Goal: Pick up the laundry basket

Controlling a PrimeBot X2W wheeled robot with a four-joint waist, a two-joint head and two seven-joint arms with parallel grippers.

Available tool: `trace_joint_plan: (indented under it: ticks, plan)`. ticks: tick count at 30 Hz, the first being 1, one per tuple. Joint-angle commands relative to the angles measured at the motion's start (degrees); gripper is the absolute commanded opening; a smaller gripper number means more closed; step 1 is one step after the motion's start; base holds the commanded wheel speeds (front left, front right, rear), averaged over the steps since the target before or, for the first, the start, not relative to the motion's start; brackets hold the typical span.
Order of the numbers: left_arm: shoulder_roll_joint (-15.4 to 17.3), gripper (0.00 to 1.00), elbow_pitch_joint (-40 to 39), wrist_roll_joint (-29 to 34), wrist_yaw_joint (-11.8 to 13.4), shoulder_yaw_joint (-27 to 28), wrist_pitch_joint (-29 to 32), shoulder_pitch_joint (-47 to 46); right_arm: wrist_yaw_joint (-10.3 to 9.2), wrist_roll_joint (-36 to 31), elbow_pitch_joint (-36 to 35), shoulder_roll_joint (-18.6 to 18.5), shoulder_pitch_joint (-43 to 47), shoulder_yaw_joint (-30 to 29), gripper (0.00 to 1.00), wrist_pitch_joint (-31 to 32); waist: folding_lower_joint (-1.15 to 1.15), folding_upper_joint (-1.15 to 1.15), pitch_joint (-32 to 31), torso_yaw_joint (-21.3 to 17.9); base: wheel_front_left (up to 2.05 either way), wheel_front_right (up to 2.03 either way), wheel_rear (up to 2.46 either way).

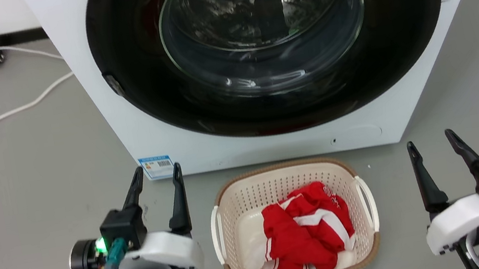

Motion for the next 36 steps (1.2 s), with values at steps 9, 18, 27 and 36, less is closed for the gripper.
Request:
trace_joint_plan:
  ticks: [9, 18, 27, 36]
  plan:
    - [1.36, 1.00, 12.22, -2.91, -3.52, -0.27, 2.26, -11.89, -0.04, 1.13, 6.64, 0.17, -8.38, 1.21, 1.00, 4.18, 0.00, 0.00, 9.43, -0.87, 0.00, 0.00, 0.00]
    - [2.92, 1.00, 23.08, -6.35, -5.38, -1.54, 6.82, -23.20, -0.04, 3.05, 18.29, 0.18, -19.57, 3.66, 1.00, 7.01, 0.00, 0.00, 19.50, -2.20, 0.00, 0.00, 0.00]
    - [3.45, 1.00, 34.14, -11.01, -5.84, -5.74, 12.25, -33.14, -0.04, 5.84, 32.27, 0.15, -31.75, 5.60, 1.00, 8.52, 0.00, 0.00, 28.02, -3.01, 0.00, 0.00, 0.00]
    - [5.31, 1.00, 41.94, -18.95, -5.80, -12.31, 19.89, -39.83, -0.04, 10.09, 46.76, 0.15, -41.42, 7.86, 1.00, 13.39, 0.00, 0.00, 33.76, -3.63, 0.00, 0.00, 0.00]
